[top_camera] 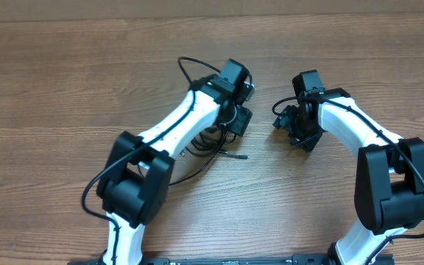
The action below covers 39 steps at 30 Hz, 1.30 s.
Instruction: Untangle cables
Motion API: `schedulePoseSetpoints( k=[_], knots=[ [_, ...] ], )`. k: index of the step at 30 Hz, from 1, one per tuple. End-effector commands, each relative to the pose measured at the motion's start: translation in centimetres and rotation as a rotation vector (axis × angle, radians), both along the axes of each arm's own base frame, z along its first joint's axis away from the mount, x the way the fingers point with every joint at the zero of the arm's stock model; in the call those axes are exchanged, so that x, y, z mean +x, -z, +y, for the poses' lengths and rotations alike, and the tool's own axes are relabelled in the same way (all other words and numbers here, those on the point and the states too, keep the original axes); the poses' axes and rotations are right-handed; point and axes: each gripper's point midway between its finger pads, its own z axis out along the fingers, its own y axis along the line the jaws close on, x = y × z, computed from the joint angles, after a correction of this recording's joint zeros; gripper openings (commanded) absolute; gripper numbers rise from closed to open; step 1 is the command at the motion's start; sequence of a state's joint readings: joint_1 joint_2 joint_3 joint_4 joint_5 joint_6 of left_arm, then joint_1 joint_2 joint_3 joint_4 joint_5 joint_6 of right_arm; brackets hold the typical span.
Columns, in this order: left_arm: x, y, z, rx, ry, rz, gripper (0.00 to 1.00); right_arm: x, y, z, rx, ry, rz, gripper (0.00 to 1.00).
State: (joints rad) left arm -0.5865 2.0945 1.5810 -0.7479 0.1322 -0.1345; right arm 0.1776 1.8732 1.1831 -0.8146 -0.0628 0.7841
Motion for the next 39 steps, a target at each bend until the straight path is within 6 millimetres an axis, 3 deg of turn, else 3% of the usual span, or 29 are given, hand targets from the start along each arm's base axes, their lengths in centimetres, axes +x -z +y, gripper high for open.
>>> schedulePoseSetpoints(
  k=[1, 5, 8, 10, 13, 18, 23, 27, 30, 34, 39],
  knots=[
    [0.5, 2.6, 0.7, 0.087, -0.065, -0.002, 0.56, 0.4, -0.2, 0.0, -0.010, -0.022, -0.012, 0.76],
    [0.1, 5.4, 0.9, 0.113, -0.077, 0.043, 0.53, 0.4, -0.2, 0.0, -0.012, -0.031, -0.012, 0.76],
    [-0.3, 6.8, 1.2, 0.133, -0.076, 0.070, 0.34, 0.4, -0.2, 0.0, -0.011, -0.030, -0.015, 0.76],
    [-0.4, 6.8, 1.2, 0.136, -0.075, 0.074, 0.13, 0.5, -0.2, 0.0, -0.011, -0.030, -0.016, 0.76],
    [-0.1, 5.5, 1.1, 0.123, -0.078, 0.057, 0.04, 0.5, -0.2, 0.0, -0.011, -0.031, -0.016, 0.76],
    [0.6, 0.2, 1.4, 0.088, -0.084, 0.013, 0.04, 0.5, -0.3, 0.7, 0.029, -0.071, -0.018, 0.74],
    [1.4, -7.5, 1.7, 0.018, -0.058, -0.121, 0.04, 1.0, -1.3, 4.2, 0.232, -0.222, -0.069, 0.74],
    [1.5, -13.5, 2.7, -0.051, -0.064, -0.239, 0.04, 1.4, -3.4, 8.0, 0.456, -0.368, -0.150, 0.75],
    [1.2, -17.3, 3.6, -0.094, -0.037, -0.316, 0.04, 1.6, -4.8, 9.7, 0.572, -0.401, -0.189, 0.75],
    [0.4, -20.3, 3.5, -0.206, 0.037, -0.340, 0.04, 2.1, -6.4, 11.2, 0.685, -0.406, -0.224, 0.75],
    [0.3, -21.0, 4.2, -0.335, 0.066, -0.281, 0.04, 2.4, -7.6, 12.1, 0.763, -0.398, -0.242, 0.75]
  ],
)
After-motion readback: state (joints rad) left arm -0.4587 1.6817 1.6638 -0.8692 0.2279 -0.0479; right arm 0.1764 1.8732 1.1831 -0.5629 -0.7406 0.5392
